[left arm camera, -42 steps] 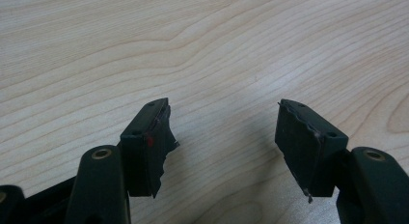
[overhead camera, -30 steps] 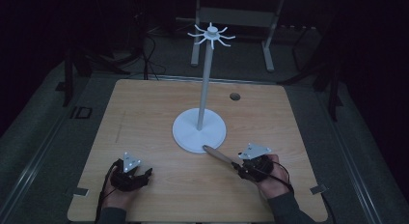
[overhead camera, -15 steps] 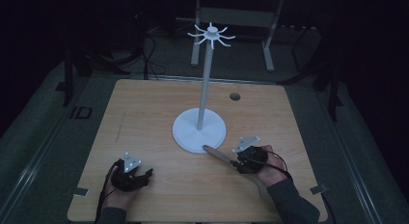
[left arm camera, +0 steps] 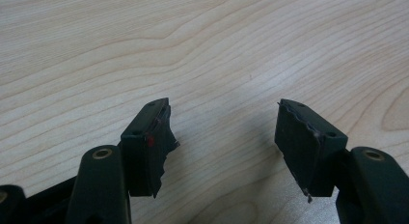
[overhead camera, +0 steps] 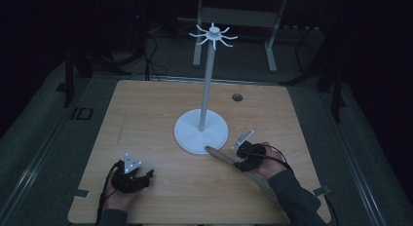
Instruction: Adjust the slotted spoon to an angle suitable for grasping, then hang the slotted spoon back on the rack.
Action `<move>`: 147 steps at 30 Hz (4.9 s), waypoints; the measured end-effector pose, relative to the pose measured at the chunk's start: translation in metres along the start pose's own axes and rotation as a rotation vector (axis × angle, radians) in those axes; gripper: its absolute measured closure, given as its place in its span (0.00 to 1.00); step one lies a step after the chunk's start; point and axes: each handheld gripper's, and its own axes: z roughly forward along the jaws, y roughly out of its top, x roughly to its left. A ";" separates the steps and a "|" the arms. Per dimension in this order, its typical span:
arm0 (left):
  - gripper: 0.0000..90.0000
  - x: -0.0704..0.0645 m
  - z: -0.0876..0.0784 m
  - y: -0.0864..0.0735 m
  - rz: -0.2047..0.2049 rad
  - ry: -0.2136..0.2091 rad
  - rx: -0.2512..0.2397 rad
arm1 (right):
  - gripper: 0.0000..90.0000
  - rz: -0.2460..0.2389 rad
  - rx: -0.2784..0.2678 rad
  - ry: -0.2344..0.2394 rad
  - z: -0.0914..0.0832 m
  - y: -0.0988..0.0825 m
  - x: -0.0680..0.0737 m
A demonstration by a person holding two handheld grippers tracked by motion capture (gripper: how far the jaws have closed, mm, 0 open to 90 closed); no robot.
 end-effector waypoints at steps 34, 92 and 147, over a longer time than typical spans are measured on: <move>0.42 -0.001 0.001 0.000 0.003 -0.005 0.005 | 0.83 -0.033 0.167 0.095 0.030 0.017 -0.001; 0.42 -0.001 0.000 0.002 -0.003 -0.001 -0.007 | 0.84 0.100 -0.302 -0.050 -0.030 0.020 -0.020; 0.42 -0.001 -0.001 0.002 -0.001 0.000 -0.013 | 0.84 0.154 -0.703 -0.117 -0.082 0.051 -0.025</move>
